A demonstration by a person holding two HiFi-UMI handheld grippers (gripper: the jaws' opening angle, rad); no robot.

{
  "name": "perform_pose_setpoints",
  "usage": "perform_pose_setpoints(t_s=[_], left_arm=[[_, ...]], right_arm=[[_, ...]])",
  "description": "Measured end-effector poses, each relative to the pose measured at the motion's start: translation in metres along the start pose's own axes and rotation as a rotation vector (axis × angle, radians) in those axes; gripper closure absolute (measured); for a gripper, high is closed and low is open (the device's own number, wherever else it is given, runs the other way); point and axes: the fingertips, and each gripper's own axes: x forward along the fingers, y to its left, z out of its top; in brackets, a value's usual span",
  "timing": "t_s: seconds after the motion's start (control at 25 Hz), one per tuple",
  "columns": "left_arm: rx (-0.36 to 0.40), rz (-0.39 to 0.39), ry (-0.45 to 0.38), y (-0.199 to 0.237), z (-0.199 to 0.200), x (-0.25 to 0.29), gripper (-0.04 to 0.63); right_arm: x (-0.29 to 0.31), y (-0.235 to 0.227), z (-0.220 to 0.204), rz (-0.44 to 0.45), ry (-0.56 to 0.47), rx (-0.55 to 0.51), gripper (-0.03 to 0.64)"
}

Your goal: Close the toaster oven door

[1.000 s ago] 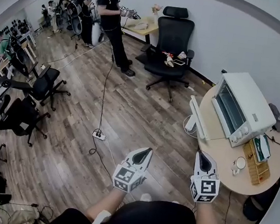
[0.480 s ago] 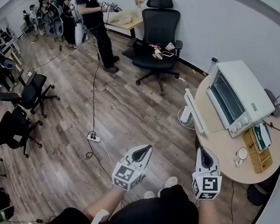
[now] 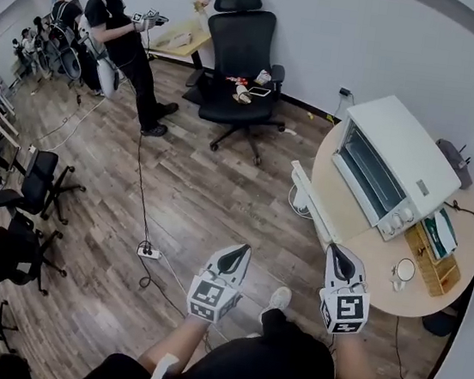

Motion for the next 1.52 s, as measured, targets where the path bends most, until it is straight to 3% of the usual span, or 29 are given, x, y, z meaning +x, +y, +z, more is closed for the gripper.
perform_pose_setpoints(t_s=[0.48,0.88,1.2,1.52], left_arm=[[0.043,-0.080,0.020,0.022,0.036,0.119,0.597],[0.079,-0.154,0.033,0.029,0.053,0.180,0.597],[0.092,-0.338,0.016,0.014,0.064,0.229,0.597],[0.126,-0.500,0.017,0.031,0.077,0.279,0.597]], right_arm=[[0.078,-0.075,0.011,-0.030,0.000,0.021,0.624],[0.112,-0.113,0.007,-0.055,0.009,0.060,0.624],[0.130,-0.139,0.002,-0.123,0.040,0.080,0.624],[0.146,-0.167,0.019,-0.296,0.043,0.096,0.624]])
